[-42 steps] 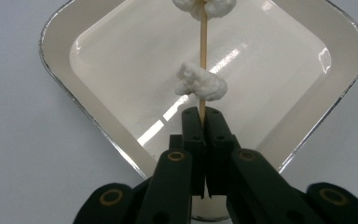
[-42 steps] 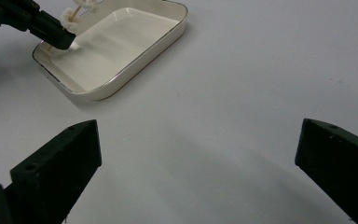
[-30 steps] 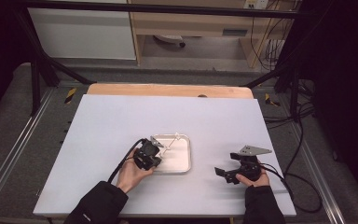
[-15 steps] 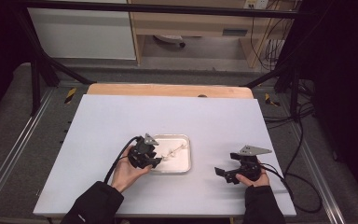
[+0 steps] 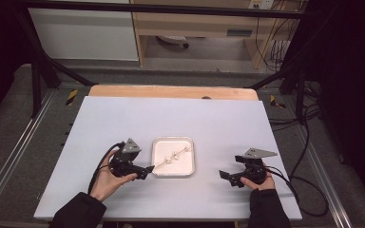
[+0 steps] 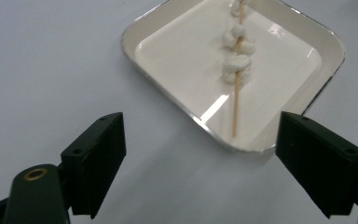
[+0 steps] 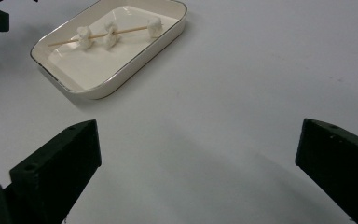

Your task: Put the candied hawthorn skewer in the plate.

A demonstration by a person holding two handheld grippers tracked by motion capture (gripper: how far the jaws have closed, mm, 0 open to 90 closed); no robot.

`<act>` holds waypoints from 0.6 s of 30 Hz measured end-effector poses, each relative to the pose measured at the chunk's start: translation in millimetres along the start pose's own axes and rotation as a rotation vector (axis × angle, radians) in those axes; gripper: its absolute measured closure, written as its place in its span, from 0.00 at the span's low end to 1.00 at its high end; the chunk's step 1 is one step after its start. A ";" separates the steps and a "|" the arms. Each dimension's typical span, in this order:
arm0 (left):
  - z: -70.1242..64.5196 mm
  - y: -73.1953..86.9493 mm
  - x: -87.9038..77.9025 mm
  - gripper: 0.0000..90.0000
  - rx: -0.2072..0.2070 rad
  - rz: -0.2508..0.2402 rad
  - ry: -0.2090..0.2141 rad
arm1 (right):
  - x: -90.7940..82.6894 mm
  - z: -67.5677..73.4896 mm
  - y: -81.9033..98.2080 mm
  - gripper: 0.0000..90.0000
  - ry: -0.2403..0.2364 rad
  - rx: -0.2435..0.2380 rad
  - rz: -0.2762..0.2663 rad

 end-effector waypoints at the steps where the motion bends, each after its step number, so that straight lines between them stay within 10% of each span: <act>1: 3.7 4.9 -2.4 0.16 -0.017 -0.009 0.001 | 0.1 0.0 0.0 0.01 0.000 0.000 0.000; 18: 48.5 73.3 -30.5 0.09 -0.127 -0.080 -0.063 | 3.3 1.3 3.2 0.01 0.004 -0.018 0.026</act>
Point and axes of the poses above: each handheld gripper's, and its own axes: x roughly forward along the jaws, y roughly out of its underside, z roughly to its left, the point moved 2 cm from there along x, roughly forward along the jaws, and after that the axes turned 4 degrees about z, right-handed, at the moved point
